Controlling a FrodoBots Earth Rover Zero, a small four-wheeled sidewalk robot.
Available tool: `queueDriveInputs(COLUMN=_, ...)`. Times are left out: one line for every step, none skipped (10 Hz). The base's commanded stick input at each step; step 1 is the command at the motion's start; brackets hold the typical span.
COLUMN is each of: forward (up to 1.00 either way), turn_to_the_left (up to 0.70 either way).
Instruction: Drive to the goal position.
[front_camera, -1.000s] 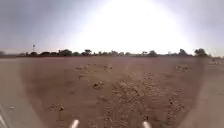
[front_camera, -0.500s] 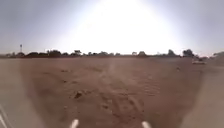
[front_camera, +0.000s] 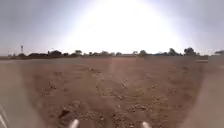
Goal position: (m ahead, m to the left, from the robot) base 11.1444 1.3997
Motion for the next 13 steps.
queueDriveInputs(forward=1.0, turn_to_the_left=0.38)
queueDriveInputs(forward=1.0, turn_to_the_left=0.28)
queueDriveInputs(forward=1.0, turn_to_the_left=0.2)
queueDriveInputs(forward=1.0, turn_to_the_left=0.19)
queueDriveInputs(forward=1.0, turn_to_the_left=0.02)
queueDriveInputs(forward=1.0, turn_to_the_left=0.03)
queueDriveInputs(forward=1.0, turn_to_the_left=0.02)
queueDriveInputs(forward=1.0, turn_to_the_left=0.02)
queueDriveInputs(forward=1.0, turn_to_the_left=0.02)
queueDriveInputs(forward=1.0, turn_to_the_left=0.03)
queueDriveInputs(forward=1.0, turn_to_the_left=0.02)
queueDriveInputs(forward=1.0, turn_to_the_left=0.03)
queueDriveInputs(forward=1.0, turn_to_the_left=0.03)
